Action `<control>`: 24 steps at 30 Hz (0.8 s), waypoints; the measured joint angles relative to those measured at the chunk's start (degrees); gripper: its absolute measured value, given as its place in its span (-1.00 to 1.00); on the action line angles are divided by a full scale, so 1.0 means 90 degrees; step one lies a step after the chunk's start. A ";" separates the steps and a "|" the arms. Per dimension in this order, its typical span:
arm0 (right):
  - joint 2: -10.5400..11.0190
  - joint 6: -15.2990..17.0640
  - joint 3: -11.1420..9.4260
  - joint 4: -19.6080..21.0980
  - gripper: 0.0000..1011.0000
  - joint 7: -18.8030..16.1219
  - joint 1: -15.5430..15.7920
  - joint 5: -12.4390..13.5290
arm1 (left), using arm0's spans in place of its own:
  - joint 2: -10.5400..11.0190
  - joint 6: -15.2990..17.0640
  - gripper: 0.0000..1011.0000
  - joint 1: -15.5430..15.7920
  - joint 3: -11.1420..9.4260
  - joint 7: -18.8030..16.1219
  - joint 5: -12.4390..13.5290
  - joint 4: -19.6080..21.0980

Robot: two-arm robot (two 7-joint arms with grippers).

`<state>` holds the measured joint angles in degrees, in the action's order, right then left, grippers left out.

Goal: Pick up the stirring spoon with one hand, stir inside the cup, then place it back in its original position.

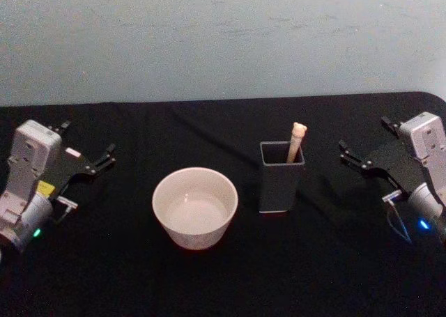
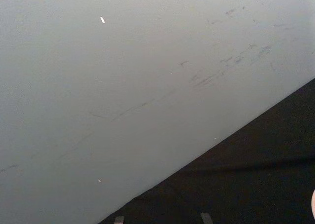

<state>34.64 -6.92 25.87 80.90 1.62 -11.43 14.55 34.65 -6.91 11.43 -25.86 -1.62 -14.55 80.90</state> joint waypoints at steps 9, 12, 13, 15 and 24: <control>0.0000 0.0000 0.0000 0.0000 0.99 0.0000 0.0000 0.0000 | 0.0000 0.0000 0.98 0.0000 0.0000 0.0000 0.0000 0.0000; 0.0000 0.0000 0.0000 0.0000 0.99 0.0000 0.0000 0.0000 | 0.0000 0.0000 0.98 0.0000 0.0000 0.0000 0.0000 0.0000; 0.0000 0.0000 0.0000 0.0000 0.99 0.0000 0.0000 0.0000 | 0.0000 0.0000 0.98 0.0000 0.0000 0.0000 0.0000 0.0000; 0.0000 0.0001 0.0000 0.0000 0.99 0.0000 0.0000 0.0000 | 0.0000 0.0000 0.98 0.0000 0.0000 0.0000 0.0000 0.0000; 0.0000 0.0001 0.0000 0.0000 0.99 0.0000 0.0000 0.0000 | 0.0000 0.0000 0.98 0.0000 0.0000 0.0000 0.0000 0.0000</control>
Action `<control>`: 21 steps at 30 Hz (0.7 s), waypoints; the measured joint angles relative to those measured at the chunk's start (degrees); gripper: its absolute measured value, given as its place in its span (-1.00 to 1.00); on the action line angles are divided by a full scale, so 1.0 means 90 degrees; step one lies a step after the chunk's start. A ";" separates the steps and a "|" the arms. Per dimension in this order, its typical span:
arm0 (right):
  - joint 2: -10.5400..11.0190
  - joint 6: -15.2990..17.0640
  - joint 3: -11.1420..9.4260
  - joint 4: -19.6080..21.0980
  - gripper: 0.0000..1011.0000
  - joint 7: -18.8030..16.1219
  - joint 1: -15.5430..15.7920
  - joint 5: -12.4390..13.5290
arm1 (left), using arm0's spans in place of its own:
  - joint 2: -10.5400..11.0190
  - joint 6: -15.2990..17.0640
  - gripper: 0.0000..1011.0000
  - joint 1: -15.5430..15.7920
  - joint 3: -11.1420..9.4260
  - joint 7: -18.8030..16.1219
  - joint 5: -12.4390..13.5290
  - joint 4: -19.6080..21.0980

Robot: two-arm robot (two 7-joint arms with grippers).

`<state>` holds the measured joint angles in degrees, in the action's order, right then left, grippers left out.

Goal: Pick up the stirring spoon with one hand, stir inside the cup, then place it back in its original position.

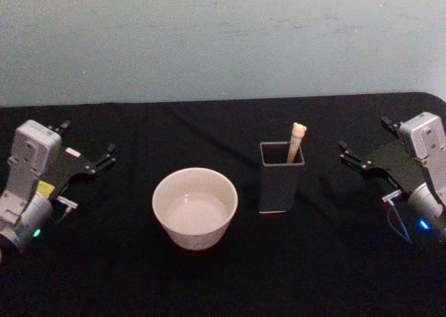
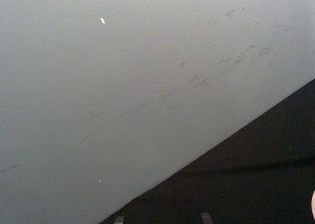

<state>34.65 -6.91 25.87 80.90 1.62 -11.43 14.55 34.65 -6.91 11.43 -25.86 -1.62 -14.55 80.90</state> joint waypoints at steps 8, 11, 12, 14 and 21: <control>0.0000 0.0000 0.0000 0.0000 0.99 0.0000 0.0000 0.0000 | 0.0000 0.0000 0.98 0.0000 0.0000 0.0000 0.0000 0.0000; 0.0000 0.0000 0.0000 0.0000 0.99 0.0000 0.0000 0.0000 | 0.0000 0.0000 0.98 0.0000 0.0000 0.0000 0.0000 0.0000; 0.0000 0.0000 0.0000 0.0000 0.99 0.0000 0.0000 0.0000 | 0.0000 0.0000 0.98 0.0000 0.0000 0.0000 0.0000 0.0000; 0.0000 0.0000 0.0000 0.0000 0.99 0.0000 0.0000 0.0000 | 0.0000 0.0000 0.98 0.0000 0.0000 0.0000 0.0000 0.0000; 0.0000 0.0000 0.0000 0.0000 0.99 0.0000 0.0000 0.0000 | 0.0000 0.0000 0.98 0.0000 0.0000 0.0000 0.0000 0.0000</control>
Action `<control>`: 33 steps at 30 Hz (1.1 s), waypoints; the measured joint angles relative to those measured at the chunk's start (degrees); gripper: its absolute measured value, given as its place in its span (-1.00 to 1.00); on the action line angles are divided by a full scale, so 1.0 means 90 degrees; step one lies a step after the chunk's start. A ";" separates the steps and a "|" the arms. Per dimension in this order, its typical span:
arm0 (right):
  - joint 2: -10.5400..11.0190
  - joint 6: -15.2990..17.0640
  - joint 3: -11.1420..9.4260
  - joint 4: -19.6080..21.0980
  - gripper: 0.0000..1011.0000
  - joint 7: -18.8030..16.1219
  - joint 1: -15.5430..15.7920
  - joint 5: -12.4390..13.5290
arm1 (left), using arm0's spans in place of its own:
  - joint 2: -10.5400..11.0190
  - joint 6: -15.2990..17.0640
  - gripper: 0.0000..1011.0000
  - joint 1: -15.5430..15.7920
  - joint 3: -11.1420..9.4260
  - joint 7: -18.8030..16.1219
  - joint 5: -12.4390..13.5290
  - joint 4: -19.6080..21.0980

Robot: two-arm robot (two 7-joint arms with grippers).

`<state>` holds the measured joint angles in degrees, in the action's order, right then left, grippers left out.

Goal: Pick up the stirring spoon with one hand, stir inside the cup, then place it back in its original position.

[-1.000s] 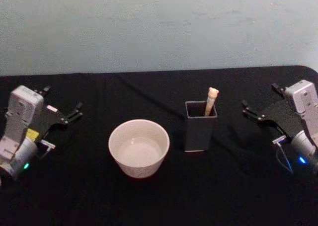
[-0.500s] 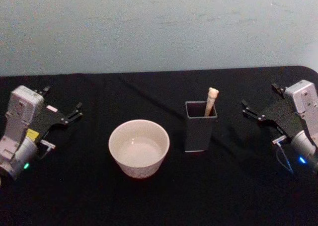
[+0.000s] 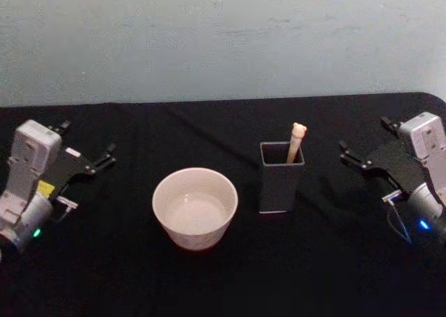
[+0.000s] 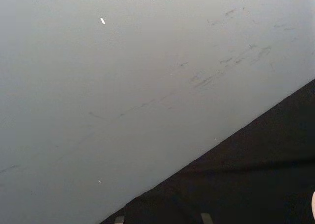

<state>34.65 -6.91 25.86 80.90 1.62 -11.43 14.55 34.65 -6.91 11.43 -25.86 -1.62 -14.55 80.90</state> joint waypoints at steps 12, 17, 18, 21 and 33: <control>0.0019 -0.0078 -0.0234 0.0150 0.99 -0.0196 0.0121 0.0058 | 0.0000 0.0000 0.98 0.0000 0.0000 0.0000 0.0000 0.0000; 0.0127 -0.0065 -0.0448 0.0504 0.99 -0.0378 0.0393 0.0318 | 0.0000 0.0000 0.98 0.0000 0.0000 0.0000 0.0000 0.0000; 0.0183 -0.0050 -0.0521 0.0651 0.99 -0.0471 0.0520 0.0437 | 0.0000 0.0000 0.98 0.0000 0.0000 0.0000 0.0000 0.0000; 0.0275 -0.0011 -0.0658 0.0935 0.99 -0.0666 0.0769 0.0672 | 0.0000 0.0000 0.98 0.0000 0.0000 0.0000 0.0000 0.0000; 0.0242 0.0279 -0.0829 0.1595 0.99 -0.1509 0.1212 0.1475 | 0.0000 0.0000 0.98 0.0000 0.0000 0.0000 0.0000 0.0000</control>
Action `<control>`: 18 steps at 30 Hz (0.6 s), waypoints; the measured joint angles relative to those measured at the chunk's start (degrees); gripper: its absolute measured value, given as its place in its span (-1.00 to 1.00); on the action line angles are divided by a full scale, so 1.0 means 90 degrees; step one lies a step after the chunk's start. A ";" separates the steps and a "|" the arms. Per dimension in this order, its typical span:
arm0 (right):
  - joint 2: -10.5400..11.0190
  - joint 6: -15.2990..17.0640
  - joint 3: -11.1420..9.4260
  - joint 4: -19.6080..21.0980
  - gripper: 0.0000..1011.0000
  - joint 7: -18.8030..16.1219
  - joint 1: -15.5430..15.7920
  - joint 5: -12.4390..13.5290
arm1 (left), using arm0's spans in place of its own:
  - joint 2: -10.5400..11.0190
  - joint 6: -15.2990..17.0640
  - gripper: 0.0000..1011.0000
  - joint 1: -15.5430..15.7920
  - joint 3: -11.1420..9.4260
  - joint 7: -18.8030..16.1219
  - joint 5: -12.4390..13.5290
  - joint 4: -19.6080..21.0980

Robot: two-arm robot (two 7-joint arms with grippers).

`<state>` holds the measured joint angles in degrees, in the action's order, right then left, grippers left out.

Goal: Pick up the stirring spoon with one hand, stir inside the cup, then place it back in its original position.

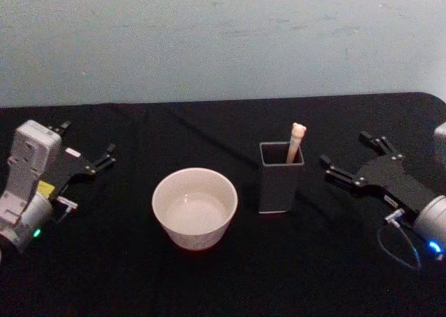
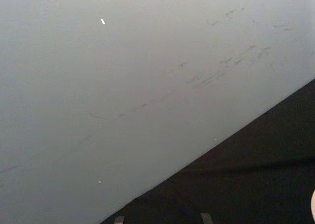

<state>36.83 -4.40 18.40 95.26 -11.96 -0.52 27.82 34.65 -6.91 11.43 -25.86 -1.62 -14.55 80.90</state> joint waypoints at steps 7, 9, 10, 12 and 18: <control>-0.0283 0.0252 0.0079 -0.0136 0.99 -0.0199 -0.0297 0.0084 | 0.0000 0.0000 0.98 -0.0001 0.0000 0.0000 0.0000 0.0000; -0.0392 0.0311 0.0108 -0.0225 0.99 -0.0277 -0.0421 0.0086 | 0.0000 0.0000 0.98 0.0000 0.0000 0.0000 0.0000 0.0000; -0.0446 0.0347 0.0124 -0.0282 0.99 -0.0326 -0.0496 0.0085 | 0.0000 0.0000 0.98 0.0000 0.0000 0.0000 0.0000 0.0000; -0.0504 0.0387 0.0145 -0.0346 0.99 -0.0377 -0.0577 0.0078 | 0.0000 0.0000 0.98 0.0000 0.0000 0.0000 0.0000 0.0000; -0.0729 0.0514 0.0214 -0.0649 0.99 -0.0537 -0.0876 -0.0010 | 0.0000 0.0000 0.98 0.0000 0.0000 0.0000 0.0000 0.0000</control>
<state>30.27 0.23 20.33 89.42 -16.79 -8.41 27.73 34.65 -6.91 11.43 -25.86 -1.62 -14.55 80.90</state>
